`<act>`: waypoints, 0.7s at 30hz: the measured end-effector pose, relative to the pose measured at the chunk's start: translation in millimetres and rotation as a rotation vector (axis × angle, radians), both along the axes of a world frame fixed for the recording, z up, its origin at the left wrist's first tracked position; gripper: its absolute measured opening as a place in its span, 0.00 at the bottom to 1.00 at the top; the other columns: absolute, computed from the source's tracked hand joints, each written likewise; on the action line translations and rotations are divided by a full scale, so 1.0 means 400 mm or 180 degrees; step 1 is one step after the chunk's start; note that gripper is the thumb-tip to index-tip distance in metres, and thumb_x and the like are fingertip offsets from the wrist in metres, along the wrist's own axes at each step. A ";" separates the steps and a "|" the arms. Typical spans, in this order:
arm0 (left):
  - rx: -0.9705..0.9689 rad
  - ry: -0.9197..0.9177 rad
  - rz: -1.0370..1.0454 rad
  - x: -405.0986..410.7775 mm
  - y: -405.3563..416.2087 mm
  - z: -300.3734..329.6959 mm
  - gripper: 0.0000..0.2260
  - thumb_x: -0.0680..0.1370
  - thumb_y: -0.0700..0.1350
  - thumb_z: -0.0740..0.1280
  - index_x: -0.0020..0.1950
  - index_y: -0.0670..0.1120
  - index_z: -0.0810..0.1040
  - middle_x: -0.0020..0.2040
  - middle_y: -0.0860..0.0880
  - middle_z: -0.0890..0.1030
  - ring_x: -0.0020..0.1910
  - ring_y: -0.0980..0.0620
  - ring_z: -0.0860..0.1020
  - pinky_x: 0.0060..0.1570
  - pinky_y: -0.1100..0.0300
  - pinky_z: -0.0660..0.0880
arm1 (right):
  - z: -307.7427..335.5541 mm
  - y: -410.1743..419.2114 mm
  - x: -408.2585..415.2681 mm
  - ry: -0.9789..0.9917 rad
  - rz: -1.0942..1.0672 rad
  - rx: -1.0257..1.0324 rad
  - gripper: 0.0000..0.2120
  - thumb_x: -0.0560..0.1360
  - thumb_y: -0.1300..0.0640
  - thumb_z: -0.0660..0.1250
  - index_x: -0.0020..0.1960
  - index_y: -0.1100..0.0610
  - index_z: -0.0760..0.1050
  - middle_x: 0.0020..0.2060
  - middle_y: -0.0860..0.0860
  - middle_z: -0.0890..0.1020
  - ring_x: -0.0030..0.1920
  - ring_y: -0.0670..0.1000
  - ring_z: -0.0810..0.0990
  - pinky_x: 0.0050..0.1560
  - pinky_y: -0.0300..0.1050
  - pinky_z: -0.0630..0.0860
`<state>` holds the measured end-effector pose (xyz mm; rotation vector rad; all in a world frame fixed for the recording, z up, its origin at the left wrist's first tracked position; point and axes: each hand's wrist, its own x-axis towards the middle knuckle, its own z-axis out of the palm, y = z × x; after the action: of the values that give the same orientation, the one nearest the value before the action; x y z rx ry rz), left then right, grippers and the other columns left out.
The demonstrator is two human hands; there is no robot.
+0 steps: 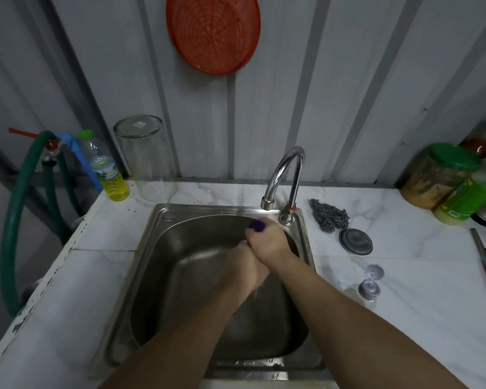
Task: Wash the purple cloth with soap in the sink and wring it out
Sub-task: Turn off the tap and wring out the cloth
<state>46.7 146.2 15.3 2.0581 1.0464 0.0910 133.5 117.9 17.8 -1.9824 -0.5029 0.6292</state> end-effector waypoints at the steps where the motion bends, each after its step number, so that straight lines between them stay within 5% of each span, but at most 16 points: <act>1: -0.0280 0.0051 0.0023 -0.005 0.006 0.002 0.11 0.75 0.45 0.68 0.55 0.41 0.81 0.48 0.42 0.86 0.45 0.43 0.86 0.39 0.59 0.78 | 0.003 -0.004 0.004 0.0254 0.0005 0.0179 0.07 0.72 0.52 0.74 0.43 0.52 0.77 0.38 0.51 0.82 0.42 0.53 0.81 0.40 0.43 0.76; 3: -0.1380 -0.0074 0.0265 -0.016 0.014 0.022 0.11 0.73 0.47 0.68 0.50 0.40 0.82 0.39 0.43 0.84 0.30 0.48 0.84 0.31 0.55 0.83 | 0.009 -0.029 0.015 0.1193 0.0073 0.0696 0.19 0.65 0.44 0.79 0.49 0.55 0.80 0.42 0.54 0.84 0.42 0.53 0.83 0.41 0.44 0.78; 6: -0.3055 -0.0461 0.0305 -0.050 0.032 0.064 0.09 0.75 0.45 0.68 0.48 0.40 0.81 0.34 0.45 0.81 0.28 0.49 0.82 0.29 0.56 0.81 | 0.001 -0.081 0.040 0.2849 0.0374 0.1421 0.34 0.63 0.38 0.80 0.60 0.59 0.82 0.54 0.60 0.85 0.51 0.58 0.86 0.51 0.52 0.81; 9: -0.4123 -0.0879 0.0232 -0.078 0.009 0.111 0.11 0.74 0.48 0.68 0.43 0.40 0.82 0.33 0.45 0.81 0.28 0.49 0.80 0.26 0.61 0.77 | -0.024 -0.102 0.037 0.3382 0.0539 0.2143 0.35 0.67 0.39 0.79 0.67 0.57 0.78 0.64 0.62 0.79 0.61 0.62 0.80 0.65 0.61 0.76; 12: -0.4472 -0.0971 0.0345 -0.087 -0.019 0.126 0.15 0.73 0.52 0.71 0.43 0.39 0.85 0.34 0.44 0.82 0.26 0.50 0.79 0.20 0.63 0.74 | -0.037 -0.104 0.014 0.3545 0.0790 0.2633 0.33 0.71 0.41 0.76 0.70 0.55 0.75 0.71 0.61 0.76 0.70 0.66 0.73 0.74 0.67 0.64; 14: -0.4661 -0.0971 0.0433 -0.091 -0.024 0.118 0.16 0.72 0.52 0.72 0.47 0.38 0.84 0.36 0.44 0.81 0.26 0.51 0.78 0.19 0.65 0.73 | -0.019 -0.108 0.006 0.3475 0.0940 0.2706 0.23 0.72 0.48 0.77 0.62 0.56 0.79 0.67 0.61 0.79 0.67 0.66 0.77 0.70 0.65 0.70; 17: -0.4792 -0.0866 0.0372 -0.092 -0.030 0.105 0.17 0.72 0.51 0.74 0.50 0.38 0.81 0.36 0.44 0.80 0.28 0.52 0.77 0.22 0.66 0.72 | 0.005 -0.113 0.016 0.2842 0.0732 0.2339 0.09 0.66 0.59 0.80 0.41 0.53 0.80 0.42 0.57 0.83 0.43 0.55 0.85 0.45 0.49 0.83; 21: -0.4230 -0.0792 0.0129 -0.079 -0.033 0.080 0.20 0.67 0.46 0.80 0.53 0.40 0.78 0.34 0.45 0.79 0.29 0.53 0.76 0.24 0.64 0.71 | 0.035 -0.104 0.017 0.2318 0.0568 0.1917 0.07 0.75 0.61 0.73 0.41 0.53 0.78 0.35 0.55 0.77 0.30 0.51 0.76 0.33 0.45 0.77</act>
<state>15.2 133.2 47.3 0.7872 0.6588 -0.2628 140.3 76.4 31.7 -1.0498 -0.3527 1.0974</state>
